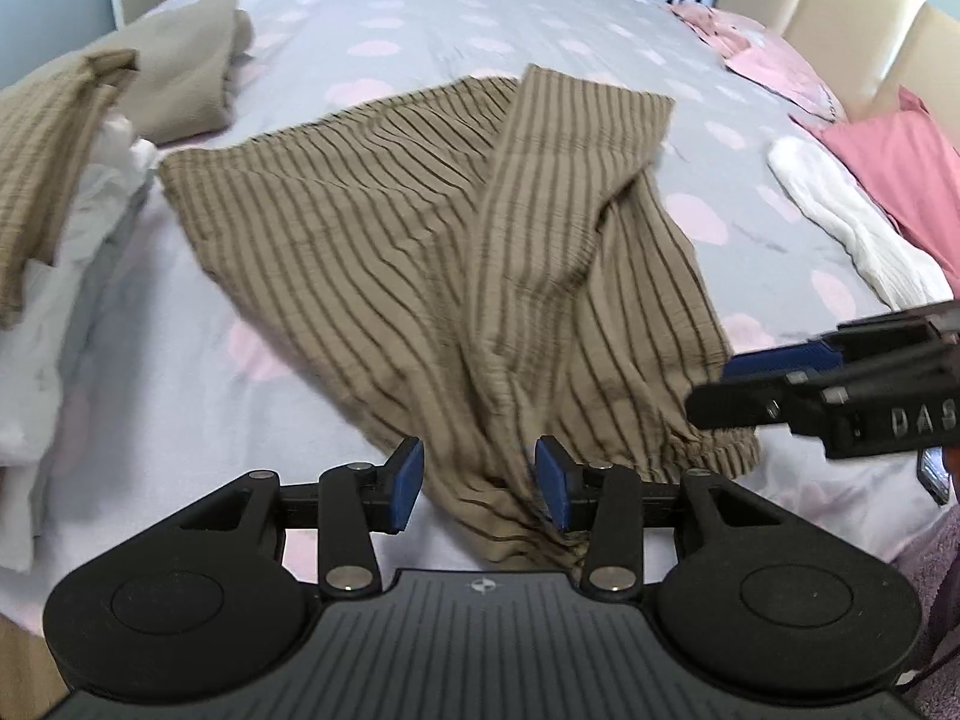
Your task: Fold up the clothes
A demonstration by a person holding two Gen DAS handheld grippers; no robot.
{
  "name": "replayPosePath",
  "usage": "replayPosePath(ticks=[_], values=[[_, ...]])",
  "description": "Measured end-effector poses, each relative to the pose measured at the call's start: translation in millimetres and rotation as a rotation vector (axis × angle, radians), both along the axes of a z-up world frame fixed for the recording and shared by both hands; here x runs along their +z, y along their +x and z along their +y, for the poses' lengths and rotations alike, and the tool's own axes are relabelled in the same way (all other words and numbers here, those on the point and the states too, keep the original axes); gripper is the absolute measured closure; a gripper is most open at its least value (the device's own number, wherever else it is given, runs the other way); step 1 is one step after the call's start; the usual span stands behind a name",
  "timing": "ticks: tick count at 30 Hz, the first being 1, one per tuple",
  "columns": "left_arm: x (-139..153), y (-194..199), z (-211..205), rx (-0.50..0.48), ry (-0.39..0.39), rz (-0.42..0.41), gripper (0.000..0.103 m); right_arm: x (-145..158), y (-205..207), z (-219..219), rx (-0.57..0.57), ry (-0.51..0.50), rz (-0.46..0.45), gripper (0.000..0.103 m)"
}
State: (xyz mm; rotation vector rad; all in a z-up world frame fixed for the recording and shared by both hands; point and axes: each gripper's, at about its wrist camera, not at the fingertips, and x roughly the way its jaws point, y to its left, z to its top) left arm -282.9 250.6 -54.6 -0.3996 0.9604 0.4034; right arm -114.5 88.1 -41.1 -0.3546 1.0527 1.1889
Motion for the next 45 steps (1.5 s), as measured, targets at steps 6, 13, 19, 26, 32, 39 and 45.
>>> replayPosePath(ticks=[6,13,19,26,32,39,45], values=[[-14,9,3,-0.024,-0.081,0.002,0.085,-3,-10,-30,0.06,-0.03,-0.12,0.044],[-10,10,2,-0.018,-0.099,-0.033,0.099,-24,-39,-33,0.164,-0.072,-0.16,0.077],[-9,13,0,-0.016,-0.089,-0.023,0.099,-37,-35,-36,0.063,-0.061,-0.26,0.078],[-10,17,1,-0.018,-0.087,-0.016,0.099,-35,-26,-40,-0.039,0.012,-0.346,0.056],[-12,18,3,-0.013,-0.093,-0.01,0.099,-40,-16,-36,-0.069,0.0,-0.315,0.068],[-14,17,5,0.001,-0.115,-0.015,0.098,-29,-36,-48,-0.025,0.007,-0.278,0.066],[-17,21,4,0.001,-0.121,-0.017,0.097,-43,-41,-40,-0.01,-0.001,-0.279,0.073]])
